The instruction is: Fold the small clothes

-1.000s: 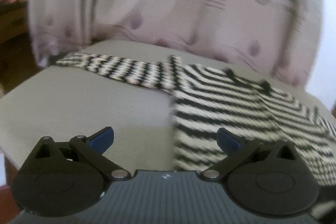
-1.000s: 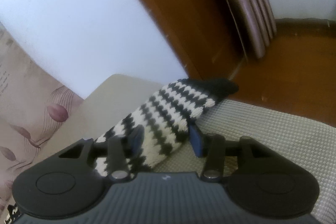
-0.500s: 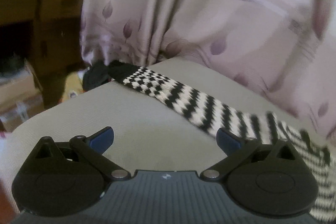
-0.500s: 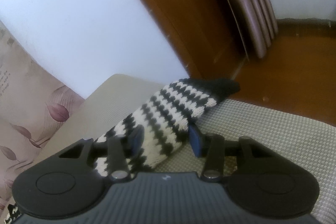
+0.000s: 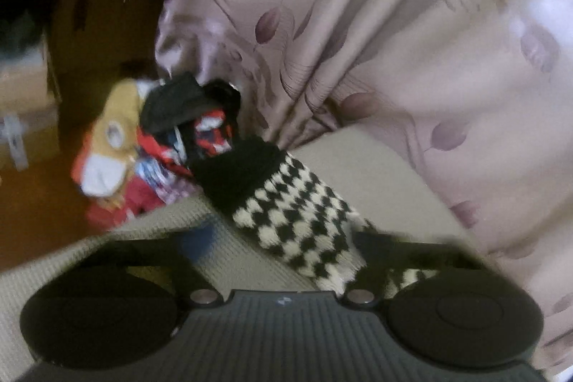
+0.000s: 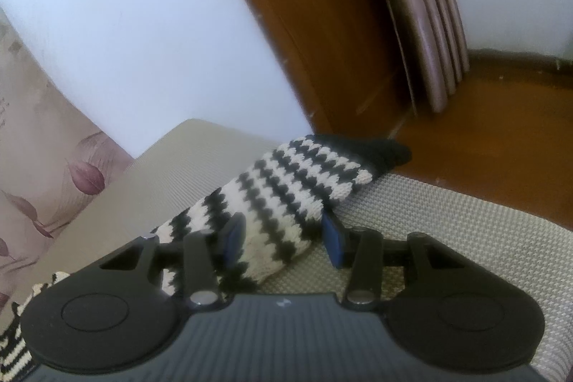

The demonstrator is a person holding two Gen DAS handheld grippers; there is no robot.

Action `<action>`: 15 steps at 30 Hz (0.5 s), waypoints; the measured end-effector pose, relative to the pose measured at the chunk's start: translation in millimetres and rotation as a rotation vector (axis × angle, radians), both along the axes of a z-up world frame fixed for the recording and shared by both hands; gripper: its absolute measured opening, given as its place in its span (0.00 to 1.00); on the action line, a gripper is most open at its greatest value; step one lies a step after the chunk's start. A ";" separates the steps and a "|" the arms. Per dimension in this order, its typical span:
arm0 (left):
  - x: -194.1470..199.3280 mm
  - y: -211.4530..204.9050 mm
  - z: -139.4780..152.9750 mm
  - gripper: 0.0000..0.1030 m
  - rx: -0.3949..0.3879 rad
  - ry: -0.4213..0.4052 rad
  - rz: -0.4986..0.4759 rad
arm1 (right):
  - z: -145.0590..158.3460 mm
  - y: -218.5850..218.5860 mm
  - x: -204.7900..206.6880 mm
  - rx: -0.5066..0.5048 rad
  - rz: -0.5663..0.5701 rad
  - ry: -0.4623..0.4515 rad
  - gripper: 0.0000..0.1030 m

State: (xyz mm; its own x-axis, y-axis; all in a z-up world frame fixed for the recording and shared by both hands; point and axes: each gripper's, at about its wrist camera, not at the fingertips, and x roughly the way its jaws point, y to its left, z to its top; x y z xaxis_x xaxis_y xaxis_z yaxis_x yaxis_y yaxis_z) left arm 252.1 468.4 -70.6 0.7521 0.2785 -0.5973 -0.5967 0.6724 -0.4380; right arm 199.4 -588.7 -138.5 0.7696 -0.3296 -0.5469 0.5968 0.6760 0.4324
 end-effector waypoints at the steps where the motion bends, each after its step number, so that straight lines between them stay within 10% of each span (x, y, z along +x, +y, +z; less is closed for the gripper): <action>1: 2.1 3.4 -1.7 0.04 -0.019 0.030 0.023 | 0.0 1.5 1.2 -0.007 -0.001 0.006 0.44; 9: -63.9 1.8 21.1 0.00 0.070 0.051 0.226 | 0.4 -0.5 -0.2 -0.005 -0.002 0.009 0.44; 13: -82.6 -19.7 36.6 0.00 0.123 -0.011 0.194 | -0.9 -4.6 -4.3 0.022 -0.001 -0.015 0.44; 15: -84.8 -46.5 44.8 0.18 0.123 -0.024 0.100 | -1.7 -8.0 -7.0 0.041 0.008 -0.033 0.47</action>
State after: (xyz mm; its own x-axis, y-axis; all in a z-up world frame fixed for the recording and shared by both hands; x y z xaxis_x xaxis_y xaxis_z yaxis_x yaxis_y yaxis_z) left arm 167.3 421.9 -25.8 0.7309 0.4220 -0.5364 -0.6534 0.6597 -0.3712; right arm 192.4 -596.7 -140.1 0.7901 -0.3013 -0.5339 0.5764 0.6618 0.4795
